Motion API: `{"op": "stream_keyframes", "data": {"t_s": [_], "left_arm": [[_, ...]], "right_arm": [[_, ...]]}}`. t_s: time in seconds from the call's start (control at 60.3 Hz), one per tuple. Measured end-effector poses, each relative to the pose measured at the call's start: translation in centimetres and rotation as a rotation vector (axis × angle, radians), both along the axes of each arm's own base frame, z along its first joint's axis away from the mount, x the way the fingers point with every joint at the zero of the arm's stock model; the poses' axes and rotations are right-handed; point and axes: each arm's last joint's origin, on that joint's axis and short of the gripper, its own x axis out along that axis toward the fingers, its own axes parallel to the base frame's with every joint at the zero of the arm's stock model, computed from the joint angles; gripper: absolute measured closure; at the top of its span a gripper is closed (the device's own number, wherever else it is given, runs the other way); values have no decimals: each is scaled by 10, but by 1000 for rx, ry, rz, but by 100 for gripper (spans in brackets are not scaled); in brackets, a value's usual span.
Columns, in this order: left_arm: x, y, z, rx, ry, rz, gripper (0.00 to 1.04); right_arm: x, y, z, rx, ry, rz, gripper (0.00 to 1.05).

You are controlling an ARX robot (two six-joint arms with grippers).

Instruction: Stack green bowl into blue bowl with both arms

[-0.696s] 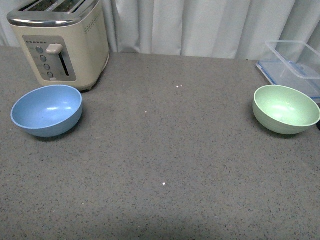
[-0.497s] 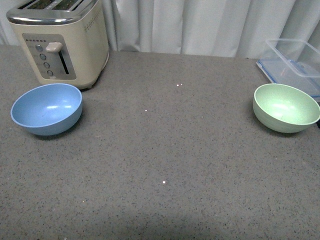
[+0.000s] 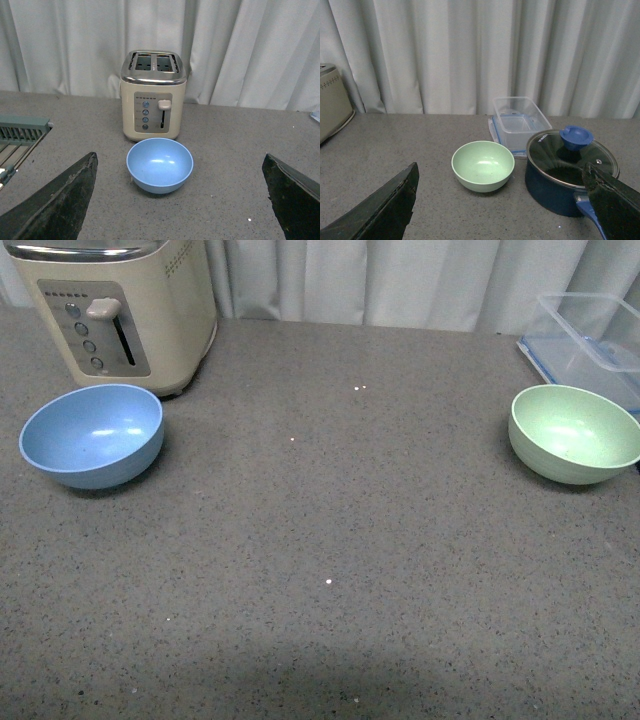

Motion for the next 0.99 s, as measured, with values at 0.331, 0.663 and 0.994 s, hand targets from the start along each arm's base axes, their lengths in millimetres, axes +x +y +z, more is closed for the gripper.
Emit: {"op": "stream_keyframes", "data": {"t_s": [0.331, 0.663, 0.994], "left_arm": [[0, 0, 0, 0, 0, 0, 6], [0, 0, 0, 0, 0, 0, 6], [0, 0, 0, 0, 0, 0, 6]], "right_arm": [[0, 0, 0, 0, 0, 0, 9], [0, 0, 0, 0, 0, 0, 9], [0, 0, 0, 0, 0, 0, 9]]}}
